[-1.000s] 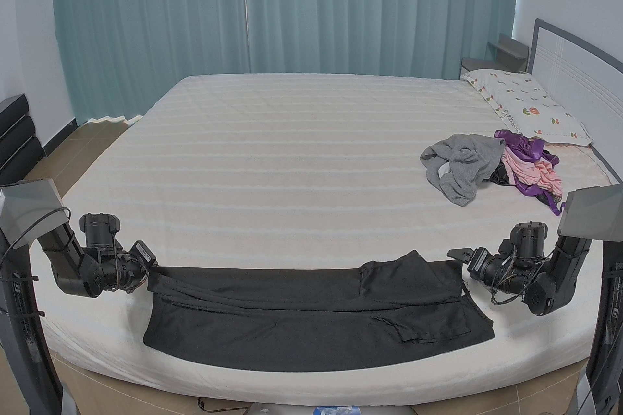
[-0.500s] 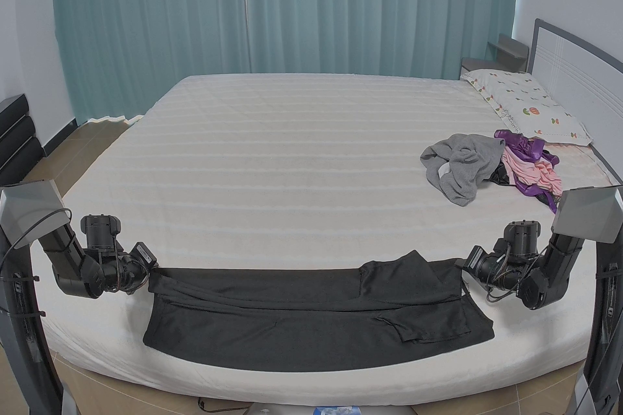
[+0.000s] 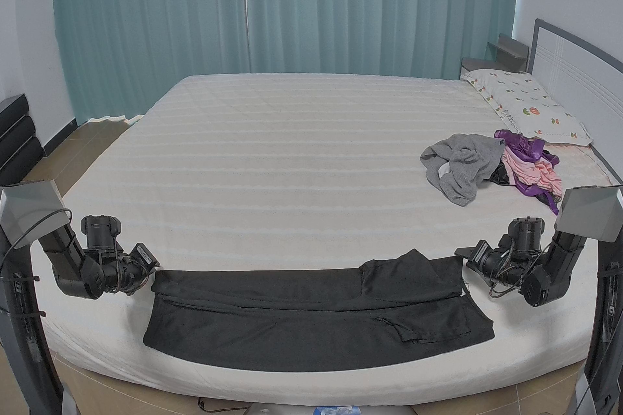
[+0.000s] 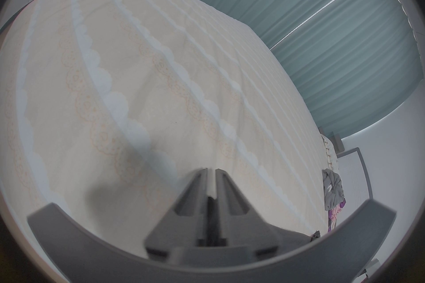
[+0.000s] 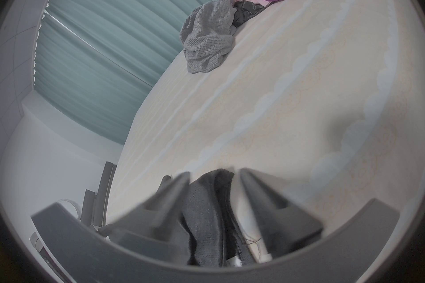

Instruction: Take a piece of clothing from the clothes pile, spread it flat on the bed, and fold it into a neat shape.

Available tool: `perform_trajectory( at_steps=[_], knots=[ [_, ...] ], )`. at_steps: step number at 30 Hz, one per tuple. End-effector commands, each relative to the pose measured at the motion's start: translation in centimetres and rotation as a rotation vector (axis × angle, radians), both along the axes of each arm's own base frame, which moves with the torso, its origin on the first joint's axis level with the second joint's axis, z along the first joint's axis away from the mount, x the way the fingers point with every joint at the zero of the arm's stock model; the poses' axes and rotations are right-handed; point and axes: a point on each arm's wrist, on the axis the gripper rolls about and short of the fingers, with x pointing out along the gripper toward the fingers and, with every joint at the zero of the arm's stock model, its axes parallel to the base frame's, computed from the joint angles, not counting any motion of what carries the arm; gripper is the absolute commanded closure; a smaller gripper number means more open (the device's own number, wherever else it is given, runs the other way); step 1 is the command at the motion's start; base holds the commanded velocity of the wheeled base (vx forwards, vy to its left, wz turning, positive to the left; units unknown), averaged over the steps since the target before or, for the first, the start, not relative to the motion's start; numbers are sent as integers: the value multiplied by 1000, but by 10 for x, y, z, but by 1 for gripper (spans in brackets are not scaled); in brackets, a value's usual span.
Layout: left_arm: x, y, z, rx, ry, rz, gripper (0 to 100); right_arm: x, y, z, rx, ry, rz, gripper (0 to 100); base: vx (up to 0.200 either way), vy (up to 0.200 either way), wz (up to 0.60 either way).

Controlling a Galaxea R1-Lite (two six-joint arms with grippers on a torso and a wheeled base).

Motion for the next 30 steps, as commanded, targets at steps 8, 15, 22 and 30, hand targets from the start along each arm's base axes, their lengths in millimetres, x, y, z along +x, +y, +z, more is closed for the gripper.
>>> perform_trajectory(
  at_steps=[8,15,22,30],
  knots=[
    [-17,5,13,-20,0,21,0,-24,-5,25,56,-39,-16,0,0,0,0],
    [-70,-5,37,-70,4,-138,0,-36,-6,23,79,-20,11,0,0,0,0],
    [-104,-13,29,9,37,-296,0,-40,1,18,79,7,30,0,0,0,0],
    [-113,-17,23,-17,-23,-422,0,-40,2,18,79,5,35,0,0,0,0]
  ],
)
